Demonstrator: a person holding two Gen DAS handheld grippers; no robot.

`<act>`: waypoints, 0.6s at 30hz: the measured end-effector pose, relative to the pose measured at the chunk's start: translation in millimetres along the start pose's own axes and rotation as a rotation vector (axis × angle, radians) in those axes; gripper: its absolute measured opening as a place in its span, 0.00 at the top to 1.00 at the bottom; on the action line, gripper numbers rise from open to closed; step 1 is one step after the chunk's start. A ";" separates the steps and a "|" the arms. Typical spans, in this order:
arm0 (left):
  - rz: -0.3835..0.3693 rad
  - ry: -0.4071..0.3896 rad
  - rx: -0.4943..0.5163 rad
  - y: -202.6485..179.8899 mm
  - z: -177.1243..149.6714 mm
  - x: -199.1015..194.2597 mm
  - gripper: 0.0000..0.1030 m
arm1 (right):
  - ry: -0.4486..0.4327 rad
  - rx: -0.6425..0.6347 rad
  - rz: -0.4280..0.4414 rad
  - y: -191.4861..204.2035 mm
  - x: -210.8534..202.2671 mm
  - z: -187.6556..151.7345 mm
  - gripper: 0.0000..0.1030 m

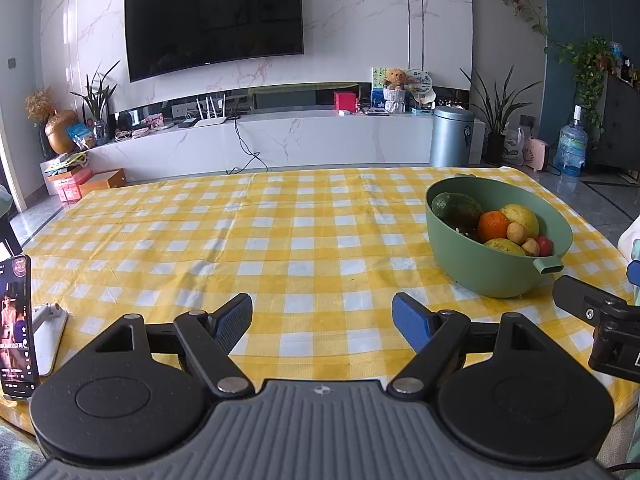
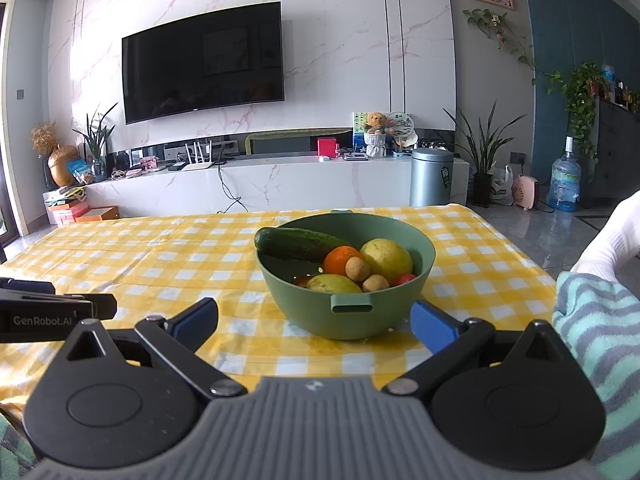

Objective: Organize fruits

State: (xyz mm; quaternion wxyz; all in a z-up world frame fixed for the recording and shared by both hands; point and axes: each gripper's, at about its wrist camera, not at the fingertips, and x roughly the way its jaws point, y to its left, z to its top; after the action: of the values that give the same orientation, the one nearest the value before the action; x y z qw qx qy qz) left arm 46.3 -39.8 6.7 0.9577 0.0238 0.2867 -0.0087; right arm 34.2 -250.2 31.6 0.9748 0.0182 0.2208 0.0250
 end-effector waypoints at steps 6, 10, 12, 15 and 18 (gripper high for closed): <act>0.000 0.000 -0.001 0.5 0.5 0.1 0.10 | 0.000 -0.001 0.003 0.4 0.4 -1.2 0.04; 0.001 -0.001 -0.001 0.5 0.5 -0.2 0.10 | 0.004 -0.003 0.004 1.0 0.9 -1.5 0.04; 0.001 0.001 0.000 0.6 0.4 0.2 0.10 | 0.004 -0.003 0.005 1.5 1.0 -1.5 0.04; 0.000 0.002 -0.002 0.8 0.5 0.0 0.10 | 0.004 -0.003 0.004 1.3 1.1 -1.4 0.04; 0.001 0.006 -0.008 1.5 0.8 0.0 0.10 | 0.004 -0.003 0.004 1.6 1.1 -1.5 0.04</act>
State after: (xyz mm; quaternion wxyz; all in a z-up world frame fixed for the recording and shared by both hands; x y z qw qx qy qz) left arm 46.8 -38.4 7.5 0.9570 0.0198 0.2895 -0.0071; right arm 34.5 -248.6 29.8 0.9744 0.0171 0.2227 0.0273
